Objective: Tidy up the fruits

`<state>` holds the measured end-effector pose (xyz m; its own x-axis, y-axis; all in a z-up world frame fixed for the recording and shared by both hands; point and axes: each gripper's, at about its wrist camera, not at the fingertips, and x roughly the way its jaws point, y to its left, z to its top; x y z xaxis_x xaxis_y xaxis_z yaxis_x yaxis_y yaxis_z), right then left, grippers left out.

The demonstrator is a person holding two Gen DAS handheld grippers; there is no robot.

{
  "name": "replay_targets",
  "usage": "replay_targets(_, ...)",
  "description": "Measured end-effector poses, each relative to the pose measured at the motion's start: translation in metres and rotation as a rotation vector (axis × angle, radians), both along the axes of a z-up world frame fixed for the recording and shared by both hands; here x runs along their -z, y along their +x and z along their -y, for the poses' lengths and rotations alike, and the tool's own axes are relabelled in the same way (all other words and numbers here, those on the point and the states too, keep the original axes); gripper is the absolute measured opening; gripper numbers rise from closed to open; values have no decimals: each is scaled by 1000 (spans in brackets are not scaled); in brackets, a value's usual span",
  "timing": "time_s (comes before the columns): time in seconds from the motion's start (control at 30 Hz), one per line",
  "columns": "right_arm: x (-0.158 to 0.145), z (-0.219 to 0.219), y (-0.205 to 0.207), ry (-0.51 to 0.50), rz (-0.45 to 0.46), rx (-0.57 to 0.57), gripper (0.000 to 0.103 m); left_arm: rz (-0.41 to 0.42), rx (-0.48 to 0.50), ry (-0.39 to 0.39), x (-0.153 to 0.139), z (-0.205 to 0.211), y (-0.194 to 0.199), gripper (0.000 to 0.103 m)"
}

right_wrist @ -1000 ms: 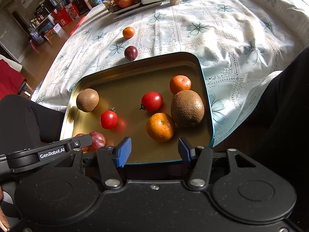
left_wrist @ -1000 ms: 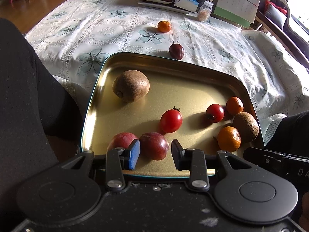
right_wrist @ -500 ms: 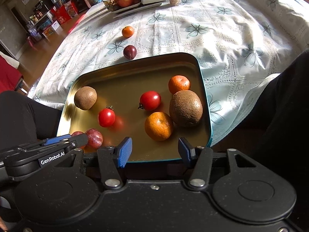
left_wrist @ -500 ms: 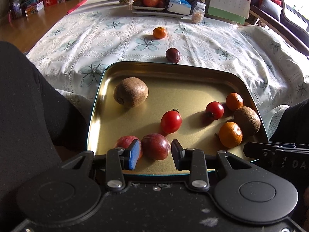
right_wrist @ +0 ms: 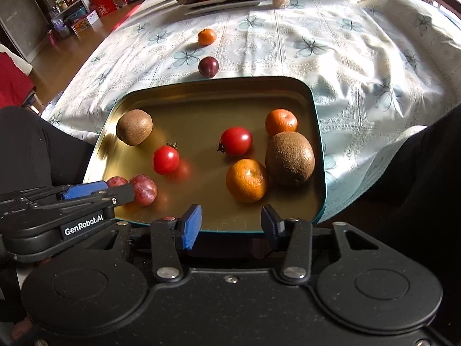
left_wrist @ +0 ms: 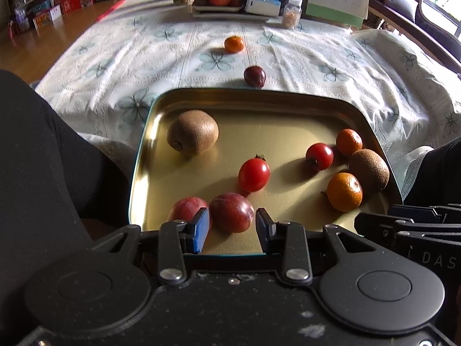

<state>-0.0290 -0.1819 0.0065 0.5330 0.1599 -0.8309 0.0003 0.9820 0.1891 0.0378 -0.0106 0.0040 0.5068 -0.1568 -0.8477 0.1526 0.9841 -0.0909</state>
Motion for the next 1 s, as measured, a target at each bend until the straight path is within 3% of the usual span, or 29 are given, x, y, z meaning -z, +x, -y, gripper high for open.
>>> replay_targets(0.23,2,-2,3,-15,-18,26,54,-89,-18,-35,5,-7,9,35)
replay_targets(0.5,8,-5,18,-31,-101,-31,54,-266,-11,11,6,-9,34,33)
replay_targets(0.67,6,-3,33,-31,-161,-68,54,-365,5,-54,-2,-17,60,33)
replay_targets(0.83,-2,7,61,8,-221,-94,54,-392,24,-35,-15,-16,94,33)
replay_targets(1.0,-14,17,98,10,-215,-83,54,-404,-1,-6,-21,-15,148,33)
